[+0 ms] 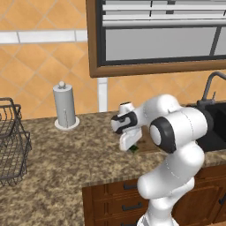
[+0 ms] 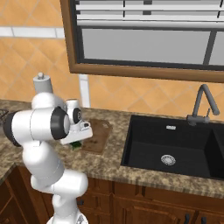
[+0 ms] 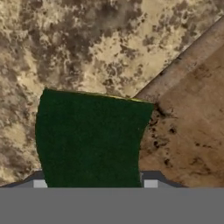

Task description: Pick up the sponge from the counter and clean the cutting board by briefly scrubbing or pressing down on the cutting board. Once finished, release the sponge.

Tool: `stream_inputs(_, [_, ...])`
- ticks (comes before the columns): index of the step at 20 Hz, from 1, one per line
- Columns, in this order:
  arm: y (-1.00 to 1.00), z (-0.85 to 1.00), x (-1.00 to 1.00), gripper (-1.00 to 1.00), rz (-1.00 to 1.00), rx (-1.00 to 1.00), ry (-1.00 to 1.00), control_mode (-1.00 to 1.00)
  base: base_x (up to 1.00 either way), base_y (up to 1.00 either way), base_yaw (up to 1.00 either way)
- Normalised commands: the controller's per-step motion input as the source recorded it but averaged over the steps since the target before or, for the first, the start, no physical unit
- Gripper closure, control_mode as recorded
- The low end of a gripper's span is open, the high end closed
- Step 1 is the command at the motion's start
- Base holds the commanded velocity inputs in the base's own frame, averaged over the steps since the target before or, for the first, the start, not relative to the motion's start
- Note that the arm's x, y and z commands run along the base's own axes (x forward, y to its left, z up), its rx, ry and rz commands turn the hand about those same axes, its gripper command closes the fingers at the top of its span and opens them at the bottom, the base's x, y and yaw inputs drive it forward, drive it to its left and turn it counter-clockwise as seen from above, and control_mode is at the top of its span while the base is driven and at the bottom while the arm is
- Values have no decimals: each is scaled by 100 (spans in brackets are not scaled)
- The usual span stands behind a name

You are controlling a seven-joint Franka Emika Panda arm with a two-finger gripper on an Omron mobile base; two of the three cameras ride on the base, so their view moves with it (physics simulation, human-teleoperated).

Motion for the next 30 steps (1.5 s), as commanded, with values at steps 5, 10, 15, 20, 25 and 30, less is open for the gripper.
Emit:
stream_inputs(5, [-4, -46, 7, 100, 0, -9, 0, -100, 0, 0, 0])
stream_inputs(10, [-26, 20, 9, 100, 0, 5, 1, -100, 0, 0, 0])
stream_inputs(15, [-56, 7, 4, 100, -1, 3, 0, -100, 0, 0, 0])
stream_inputs(20, [-3, -49, 31, 100, 0, -1, 3, -100, 0, 0, 0])
stream_inputs(25, [-5, -60, 15, 100, 0, -5, 2, -100, 0, 0, 0])
stream_inputs(30, [-40, 3, 0, 100, 0, 2, 0, -100, 0, 0, 0])
